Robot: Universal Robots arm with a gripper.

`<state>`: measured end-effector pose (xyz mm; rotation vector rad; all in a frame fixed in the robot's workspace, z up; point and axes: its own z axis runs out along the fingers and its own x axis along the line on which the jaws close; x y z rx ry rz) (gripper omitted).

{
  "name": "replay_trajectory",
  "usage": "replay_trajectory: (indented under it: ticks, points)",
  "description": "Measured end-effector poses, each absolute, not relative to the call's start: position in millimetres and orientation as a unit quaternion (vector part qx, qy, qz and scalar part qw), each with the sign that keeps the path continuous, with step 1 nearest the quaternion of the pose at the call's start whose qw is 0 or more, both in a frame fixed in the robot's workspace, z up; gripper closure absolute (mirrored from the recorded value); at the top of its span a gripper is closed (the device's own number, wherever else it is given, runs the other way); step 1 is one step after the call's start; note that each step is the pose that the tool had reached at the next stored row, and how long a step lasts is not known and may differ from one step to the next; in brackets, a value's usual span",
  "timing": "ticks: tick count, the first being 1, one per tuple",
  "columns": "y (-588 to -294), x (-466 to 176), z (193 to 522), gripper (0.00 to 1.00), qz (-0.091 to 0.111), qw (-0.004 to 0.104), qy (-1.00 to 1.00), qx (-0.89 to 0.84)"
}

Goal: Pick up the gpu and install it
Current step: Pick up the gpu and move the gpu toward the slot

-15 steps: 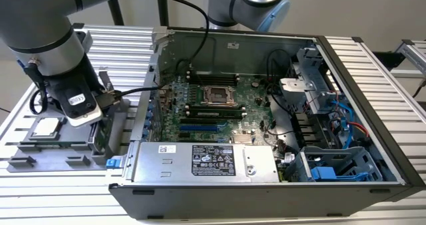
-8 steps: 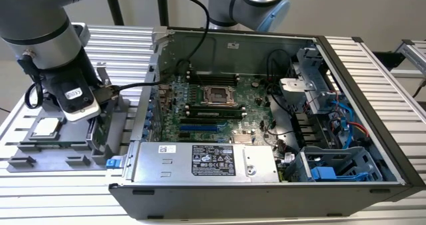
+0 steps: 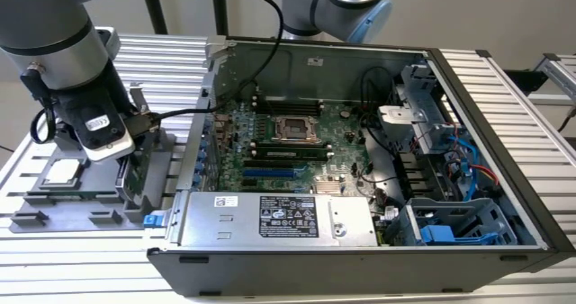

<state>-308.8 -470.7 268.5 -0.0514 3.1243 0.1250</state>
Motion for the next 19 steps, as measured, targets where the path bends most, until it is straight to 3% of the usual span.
replay_trajectory:
  ticks: [19]
  points:
    - [-470.7,-308.8,280.0,1.00,0.040,0.006,0.999,-0.015]
